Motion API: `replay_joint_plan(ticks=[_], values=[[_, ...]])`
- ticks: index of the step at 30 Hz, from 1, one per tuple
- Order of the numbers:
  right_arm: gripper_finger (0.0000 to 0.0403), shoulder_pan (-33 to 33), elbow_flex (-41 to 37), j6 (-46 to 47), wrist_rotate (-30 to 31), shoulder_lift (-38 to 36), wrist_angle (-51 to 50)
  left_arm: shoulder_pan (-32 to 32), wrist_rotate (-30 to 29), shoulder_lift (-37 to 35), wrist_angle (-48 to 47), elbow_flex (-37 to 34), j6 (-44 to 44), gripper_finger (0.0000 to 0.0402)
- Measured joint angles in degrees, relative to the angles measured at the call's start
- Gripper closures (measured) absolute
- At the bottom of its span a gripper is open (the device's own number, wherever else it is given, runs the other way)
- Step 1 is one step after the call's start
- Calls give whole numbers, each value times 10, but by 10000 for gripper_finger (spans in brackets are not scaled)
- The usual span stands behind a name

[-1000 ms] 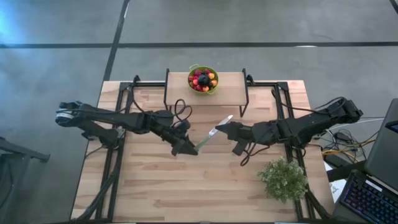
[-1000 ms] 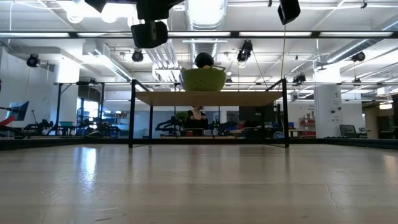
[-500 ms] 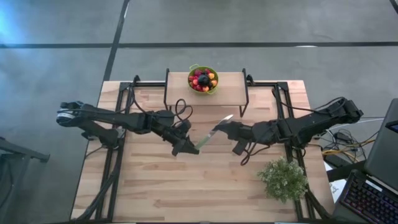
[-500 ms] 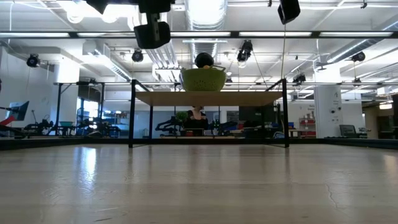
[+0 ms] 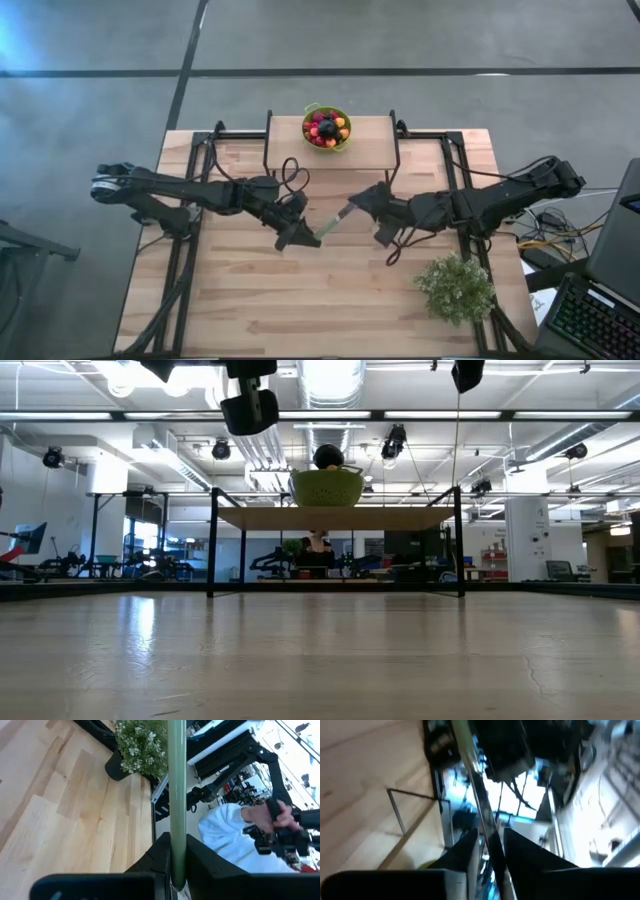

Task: Pick & Place Fruit
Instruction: Put the green knife on the shelf to the left of the green colander

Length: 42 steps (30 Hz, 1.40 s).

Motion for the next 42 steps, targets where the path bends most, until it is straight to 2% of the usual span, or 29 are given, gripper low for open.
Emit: replay_joint_plan(ticks=[8, 13, 17, 20, 25, 28, 36, 42], values=[[262, -1, 0, 43, 109, -28, -11, 0, 10, 0, 1, 0, 28, 365], [239, -1, 0, 60, 149, -55, -11, 0, 9, 0, 2, 0, 51, 364], [225, -1, 0, 111, 166, -89, -12, 0, 8, -1, 2, 0, 56, 365], [216, -3, 0, 210, 167, -117, -24, 0, 8, -1, 2, 0, 57, 367], [209, -7, 0, 480, 168, -156, -64, 0, 4, -3, 5, 0, 75, 367], [205, -17, 0, 590, 130, -167, -119, 0, -24, -3, 6, 6, 118, 367], [215, -48, -2, 776, -73, -144, -141, 0, -157, -3, 7, 41, 306, 367], [234, -52, -3, 829, -97, -100, -134, 0, -246, -3, 30, 57, 408, 367]])
